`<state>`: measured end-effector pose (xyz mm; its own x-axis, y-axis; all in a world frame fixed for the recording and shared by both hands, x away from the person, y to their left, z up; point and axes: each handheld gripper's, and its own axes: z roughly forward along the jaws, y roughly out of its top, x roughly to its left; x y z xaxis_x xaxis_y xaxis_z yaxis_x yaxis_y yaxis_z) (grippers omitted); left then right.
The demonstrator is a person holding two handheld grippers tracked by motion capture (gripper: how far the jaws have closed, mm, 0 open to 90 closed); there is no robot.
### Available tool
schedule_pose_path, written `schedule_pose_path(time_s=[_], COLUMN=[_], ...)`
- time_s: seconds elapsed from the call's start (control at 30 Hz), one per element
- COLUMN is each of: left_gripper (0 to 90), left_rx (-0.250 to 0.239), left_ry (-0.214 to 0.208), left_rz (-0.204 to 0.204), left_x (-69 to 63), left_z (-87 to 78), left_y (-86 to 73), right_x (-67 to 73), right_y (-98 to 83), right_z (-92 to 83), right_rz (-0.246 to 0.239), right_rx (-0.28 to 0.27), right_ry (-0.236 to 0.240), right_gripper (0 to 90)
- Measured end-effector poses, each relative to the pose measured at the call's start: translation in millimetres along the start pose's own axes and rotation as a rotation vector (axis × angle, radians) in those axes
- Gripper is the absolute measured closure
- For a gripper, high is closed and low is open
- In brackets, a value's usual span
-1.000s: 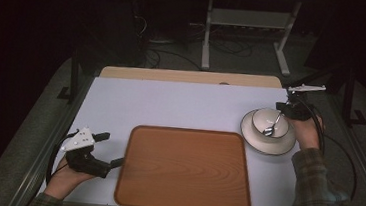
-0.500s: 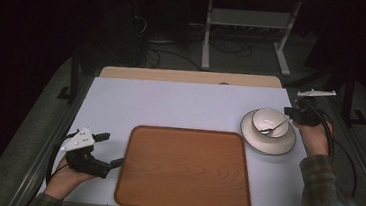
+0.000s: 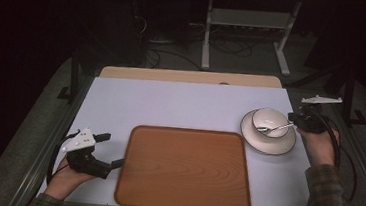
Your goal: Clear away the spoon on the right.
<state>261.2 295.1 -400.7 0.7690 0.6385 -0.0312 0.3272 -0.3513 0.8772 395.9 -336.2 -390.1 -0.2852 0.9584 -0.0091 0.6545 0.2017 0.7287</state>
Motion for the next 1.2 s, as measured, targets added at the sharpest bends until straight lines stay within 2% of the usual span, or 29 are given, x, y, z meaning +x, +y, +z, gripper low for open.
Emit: schedule_pose_path(time_s=[0.17, 0.4, 0.53, 0.63, 0.7, 0.8, 0.87, 0.97, 1.2], left_gripper=[0.0, 0.0, 0.0, 0.0, 0.0, 0.0, 0.0, 0.0, 0.0], left_rx=[-0.001, 0.001, 0.000, -0.001, 0.001, -0.001, -0.002, -0.001, -0.005], left_ry=[0.000, -0.002, -0.002, -0.002, -0.003, -0.005, -0.006, -0.009, -0.011], left_rz=[-0.001, 0.002, 0.000, -0.001, 0.000, 0.001, 0.000, 0.003, 0.003], left_x=[-0.1, -0.6, -0.3, 0.3, 0.5, 0.3, 0.1, -0.2, -0.7], left_z=[0.2, 0.9, 0.8, 0.7, 0.6, 0.5, 0.6, 0.4, -0.8], left_y=[0.0, 0.2, 0.1, -0.1, -0.2, -0.2, 0.0, 0.1, -0.3], right_x=[3.7, 8.4, 11.2, 15.4, 19.0, 23.8, 27.8, 32.8, 32.1], right_y=[-5.6, -7.4, -2.9, -0.5, -0.3, -1.9, -5.3, -10.5, -28.4], right_z=[-6.7, -11.4, -20.0, -28.7, -33.7, -39.9, -44.1, -48.8, -60.7], right_rz=[0.002, -0.023, -0.017, -0.001, 0.016, 0.041, 0.039, 0.029, 0.076], right_rx=[-0.010, -0.033, -0.084, -0.131, -0.148, -0.168, -0.187, -0.181, -0.170], right_ry=[-0.003, -0.010, 0.011, 0.034, 0.028, 0.035, 0.026, 0.013, 0.024], right_gripper=[89.1, 88.9, 80.6, 69.6, 60.8, 60.6, 55.2, 53.9, 53.5])
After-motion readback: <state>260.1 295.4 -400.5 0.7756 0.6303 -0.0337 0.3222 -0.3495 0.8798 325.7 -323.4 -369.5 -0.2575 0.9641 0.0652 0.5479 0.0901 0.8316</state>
